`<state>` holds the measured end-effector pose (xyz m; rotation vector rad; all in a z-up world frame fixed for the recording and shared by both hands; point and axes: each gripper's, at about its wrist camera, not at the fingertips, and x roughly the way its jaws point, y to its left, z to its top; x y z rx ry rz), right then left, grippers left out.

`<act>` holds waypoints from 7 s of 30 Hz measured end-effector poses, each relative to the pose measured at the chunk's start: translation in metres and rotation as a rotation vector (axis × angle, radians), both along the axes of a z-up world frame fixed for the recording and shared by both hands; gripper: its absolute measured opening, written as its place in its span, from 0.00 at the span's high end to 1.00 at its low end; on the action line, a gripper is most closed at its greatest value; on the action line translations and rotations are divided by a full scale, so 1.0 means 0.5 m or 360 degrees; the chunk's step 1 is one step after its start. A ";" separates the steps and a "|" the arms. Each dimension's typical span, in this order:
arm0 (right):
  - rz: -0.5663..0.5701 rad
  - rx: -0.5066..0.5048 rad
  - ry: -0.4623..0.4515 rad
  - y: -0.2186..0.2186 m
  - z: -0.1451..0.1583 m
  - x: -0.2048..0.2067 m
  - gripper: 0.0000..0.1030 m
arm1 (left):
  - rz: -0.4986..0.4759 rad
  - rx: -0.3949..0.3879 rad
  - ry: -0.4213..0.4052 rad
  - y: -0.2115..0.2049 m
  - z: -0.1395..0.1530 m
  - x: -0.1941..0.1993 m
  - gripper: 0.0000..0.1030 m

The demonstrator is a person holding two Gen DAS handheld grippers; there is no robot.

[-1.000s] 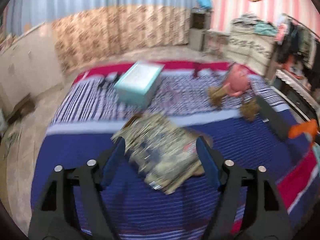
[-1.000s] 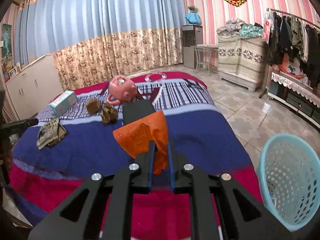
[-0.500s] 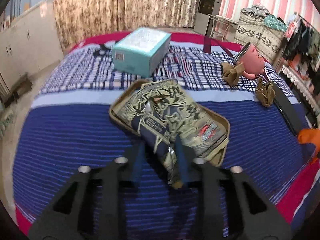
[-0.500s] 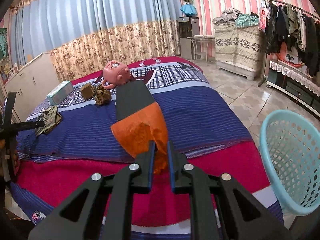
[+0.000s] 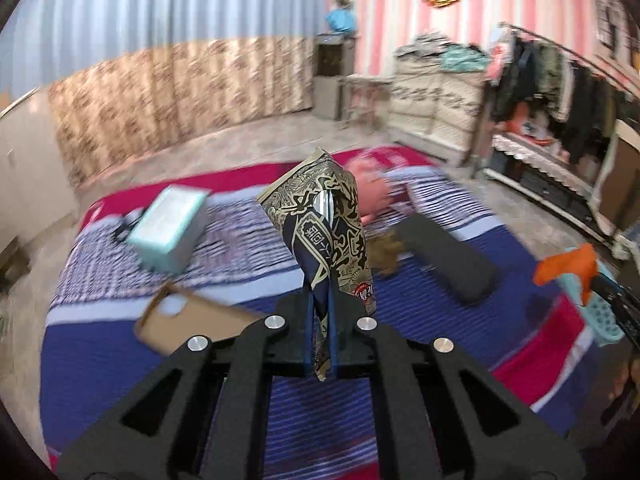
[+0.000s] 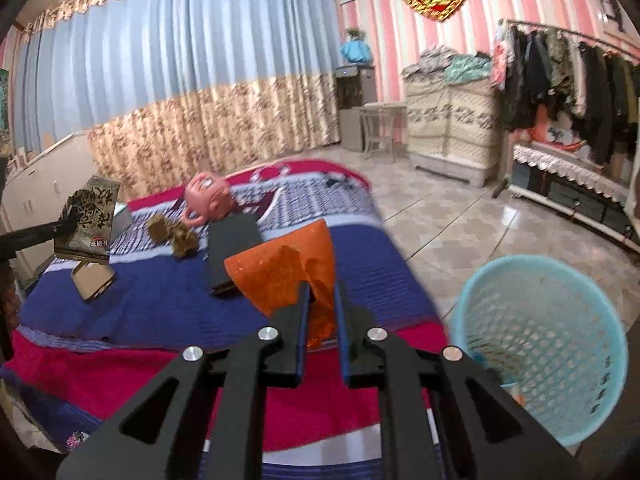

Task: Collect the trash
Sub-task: 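Carry the snack bag in the left gripper and orange bag in the right toward the basket, then open the left gripper to drop the snack bag while the right holds the orange bag over the basket, then open the right gripper to drop the orange plastic bag into the basket, then move both grippers back over the items on the bed, then grasp the crumpled brown paper with the right gripper, then carry the brown paper in the right gripper over the basket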

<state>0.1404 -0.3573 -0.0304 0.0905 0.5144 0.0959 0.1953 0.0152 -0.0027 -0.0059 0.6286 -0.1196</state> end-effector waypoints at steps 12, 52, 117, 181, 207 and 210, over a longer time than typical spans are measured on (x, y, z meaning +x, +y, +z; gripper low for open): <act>-0.0432 -0.0019 -0.0124 -0.196 0.047 -0.074 0.88 | -0.0423 0.0005 -0.0081 -0.313 0.015 0.003 0.96; -0.0860 0.0120 0.0081 -0.444 -0.073 -0.078 0.88 | -0.0886 0.0184 -0.0090 -0.782 -0.094 0.003 0.26; -0.0200 -0.0216 0.0042 -0.013 -0.018 0.056 0.05 | 0.0317 0.0084 0.0023 0.048 -0.096 0.030 0.06; -0.0532 -0.0023 -0.0011 -0.314 0.004 -0.064 0.70 | -0.0338 0.0008 0.0041 -0.404 -0.053 0.093 0.72; -0.0850 0.0103 -0.0022 -0.442 -0.063 -0.073 0.70 | -0.1008 0.0143 0.0037 -0.818 -0.138 0.001 0.69; -0.0889 0.0133 -0.0029 -0.462 -0.067 -0.084 0.70 | -0.1017 0.0127 0.0071 -0.825 -0.140 0.005 0.50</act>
